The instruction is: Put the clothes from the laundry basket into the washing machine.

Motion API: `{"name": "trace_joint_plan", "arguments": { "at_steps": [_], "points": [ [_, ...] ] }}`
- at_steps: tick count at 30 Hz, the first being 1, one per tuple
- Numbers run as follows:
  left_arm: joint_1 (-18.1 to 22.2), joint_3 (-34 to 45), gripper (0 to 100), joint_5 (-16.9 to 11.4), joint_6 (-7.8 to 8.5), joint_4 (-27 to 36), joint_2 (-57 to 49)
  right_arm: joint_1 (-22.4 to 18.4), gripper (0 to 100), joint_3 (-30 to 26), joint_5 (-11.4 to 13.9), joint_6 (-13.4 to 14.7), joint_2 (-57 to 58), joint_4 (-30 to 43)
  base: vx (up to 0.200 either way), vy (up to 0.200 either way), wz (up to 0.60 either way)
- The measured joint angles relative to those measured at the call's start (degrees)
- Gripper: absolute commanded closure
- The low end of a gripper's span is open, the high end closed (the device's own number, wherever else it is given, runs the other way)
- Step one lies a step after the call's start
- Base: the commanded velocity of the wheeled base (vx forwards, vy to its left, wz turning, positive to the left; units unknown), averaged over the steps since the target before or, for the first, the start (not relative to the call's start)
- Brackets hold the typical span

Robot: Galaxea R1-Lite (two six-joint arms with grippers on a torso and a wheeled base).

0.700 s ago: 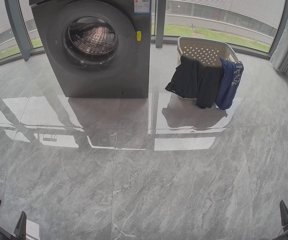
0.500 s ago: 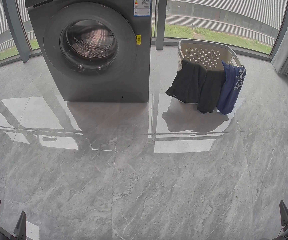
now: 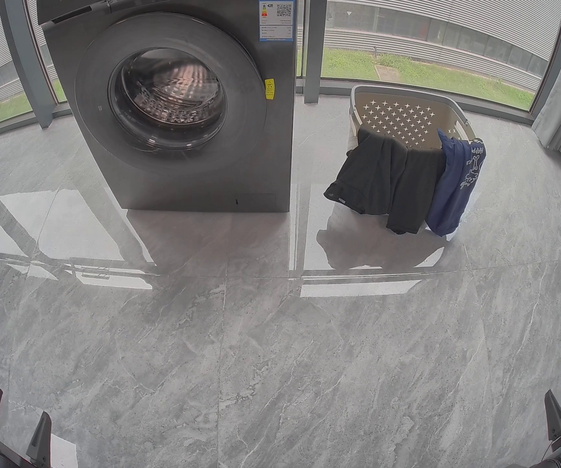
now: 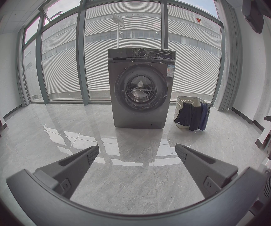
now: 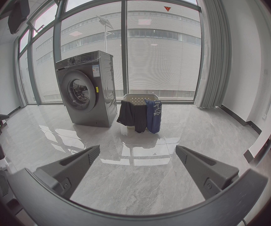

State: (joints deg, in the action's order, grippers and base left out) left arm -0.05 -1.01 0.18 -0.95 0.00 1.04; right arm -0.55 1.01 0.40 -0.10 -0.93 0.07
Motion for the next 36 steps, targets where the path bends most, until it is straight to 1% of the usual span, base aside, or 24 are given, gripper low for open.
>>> {"name": "trace_joint_plan", "arguments": {
  "at_steps": [2,5,11,19,36],
  "points": [
    [0.0,0.0,0,0.06,-0.13,0.0,0.0,0.02,0,0.0,0.0,0.0,0.0,0.0,0.0,0.0,0.0],
    [0.05,0.0,0,0.22,-0.35,0.0,0.0,0.02,0,0.0,0.0,0.0,0.0,0.02,0.2,0.0,0.0],
    [0.05,0.0,0,0.22,-0.16,0.0,-0.02,0.04,0,0.0,0.0,0.0,0.0,0.0,0.2,0.0,0.0],
    [0.05,0.0,0,0.24,-0.68,0.0,-0.02,0.02,0,0.0,0.02,0.0,0.0,0.0,0.2,0.0,0.0],
    [-0.09,0.0,0,0.17,-0.49,0.0,-0.02,0.0,0,0.0,0.02,-0.01,0.0,-0.02,0.2,0.0,0.0]
  ]
}}
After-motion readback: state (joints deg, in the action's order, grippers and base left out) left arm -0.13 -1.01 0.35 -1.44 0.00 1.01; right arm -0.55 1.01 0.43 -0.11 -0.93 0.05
